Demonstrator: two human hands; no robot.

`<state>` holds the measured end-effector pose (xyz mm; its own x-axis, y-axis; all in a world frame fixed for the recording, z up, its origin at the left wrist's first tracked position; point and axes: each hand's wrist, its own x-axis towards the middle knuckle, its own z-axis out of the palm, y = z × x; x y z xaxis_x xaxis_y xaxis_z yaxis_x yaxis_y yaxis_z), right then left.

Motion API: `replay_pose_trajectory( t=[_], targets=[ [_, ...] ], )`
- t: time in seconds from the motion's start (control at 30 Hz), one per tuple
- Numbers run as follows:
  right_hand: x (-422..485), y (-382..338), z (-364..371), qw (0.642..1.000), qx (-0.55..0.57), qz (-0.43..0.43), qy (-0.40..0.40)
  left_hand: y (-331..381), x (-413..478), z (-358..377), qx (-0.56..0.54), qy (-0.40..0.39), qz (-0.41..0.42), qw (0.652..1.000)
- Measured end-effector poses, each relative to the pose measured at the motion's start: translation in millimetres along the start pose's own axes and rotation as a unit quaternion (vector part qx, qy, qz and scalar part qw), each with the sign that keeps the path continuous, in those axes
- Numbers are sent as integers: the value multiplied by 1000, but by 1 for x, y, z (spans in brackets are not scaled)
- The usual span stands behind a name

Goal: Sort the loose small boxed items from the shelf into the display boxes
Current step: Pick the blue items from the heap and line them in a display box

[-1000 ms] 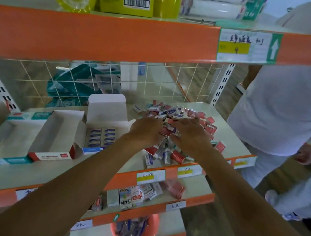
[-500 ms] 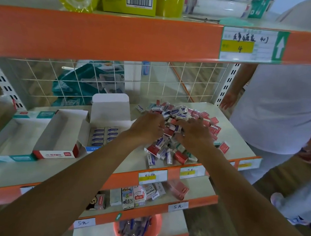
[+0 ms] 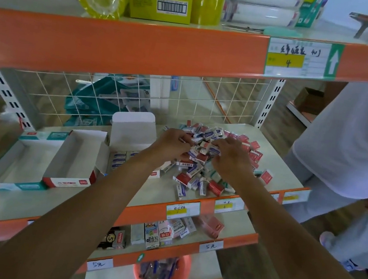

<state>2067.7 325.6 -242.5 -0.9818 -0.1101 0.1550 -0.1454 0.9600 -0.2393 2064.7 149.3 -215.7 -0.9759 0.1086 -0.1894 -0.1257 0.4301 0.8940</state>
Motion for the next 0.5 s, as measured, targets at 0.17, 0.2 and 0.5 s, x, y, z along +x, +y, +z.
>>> replay_pose_trajectory(
  t=[0.17, 0.2, 0.5],
  targets=[
    [2, -14, -5, 997, 71, -20, 10, -4, -5, -14, -26, 11, 3, 1000],
    [2, -19, -5, 996, 85, -27, 9, -6, -6, -19, -19, 14, 9, 1000],
    [8, -78, 7, 981, 116, -157, -15, -39, -29, -82, 222, 66, -14, 973]
  ],
)
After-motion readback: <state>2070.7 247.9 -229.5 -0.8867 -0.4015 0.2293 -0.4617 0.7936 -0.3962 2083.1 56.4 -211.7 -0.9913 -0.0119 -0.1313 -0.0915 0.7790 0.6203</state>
